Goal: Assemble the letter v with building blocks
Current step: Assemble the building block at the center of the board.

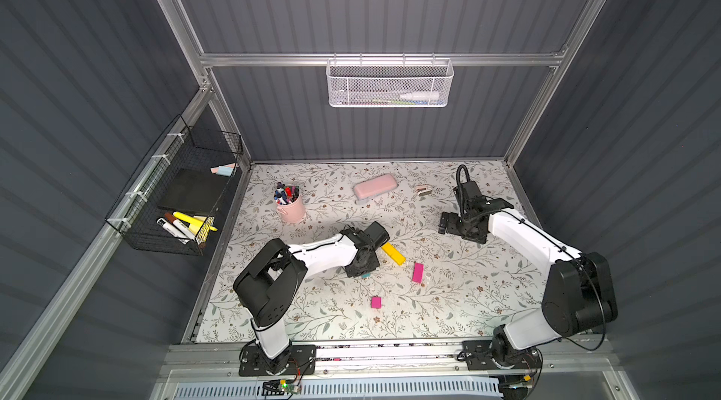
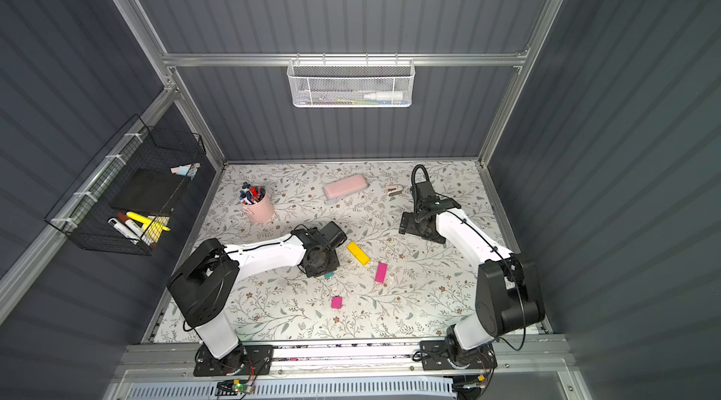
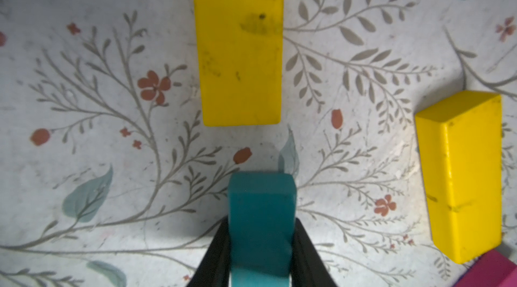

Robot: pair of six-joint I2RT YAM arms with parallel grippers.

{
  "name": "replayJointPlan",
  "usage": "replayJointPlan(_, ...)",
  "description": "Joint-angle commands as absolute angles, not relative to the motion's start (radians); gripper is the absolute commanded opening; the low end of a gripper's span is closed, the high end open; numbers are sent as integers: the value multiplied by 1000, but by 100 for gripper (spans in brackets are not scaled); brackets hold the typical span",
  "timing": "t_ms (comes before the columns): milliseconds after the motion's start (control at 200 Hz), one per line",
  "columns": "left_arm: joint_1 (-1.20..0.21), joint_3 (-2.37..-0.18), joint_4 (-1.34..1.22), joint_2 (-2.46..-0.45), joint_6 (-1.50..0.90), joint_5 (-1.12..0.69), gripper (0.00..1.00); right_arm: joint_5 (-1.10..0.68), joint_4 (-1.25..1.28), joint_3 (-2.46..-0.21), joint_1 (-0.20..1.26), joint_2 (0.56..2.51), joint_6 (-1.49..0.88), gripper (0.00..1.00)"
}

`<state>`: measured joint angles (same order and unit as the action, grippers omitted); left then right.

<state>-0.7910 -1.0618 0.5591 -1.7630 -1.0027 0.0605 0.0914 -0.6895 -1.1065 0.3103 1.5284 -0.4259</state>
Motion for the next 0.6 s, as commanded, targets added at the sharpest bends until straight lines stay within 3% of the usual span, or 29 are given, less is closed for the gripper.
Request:
replayJointPlan(0, -793, -1059, 623, -1792, -1022, 108, 10, 77, -681, -1098, 316, 1535, -428, 99)
replayJointPlan(595, -770, -1026, 632, -1776, -1038, 147, 11, 63, -676, -1101, 316, 1546, -433, 99)
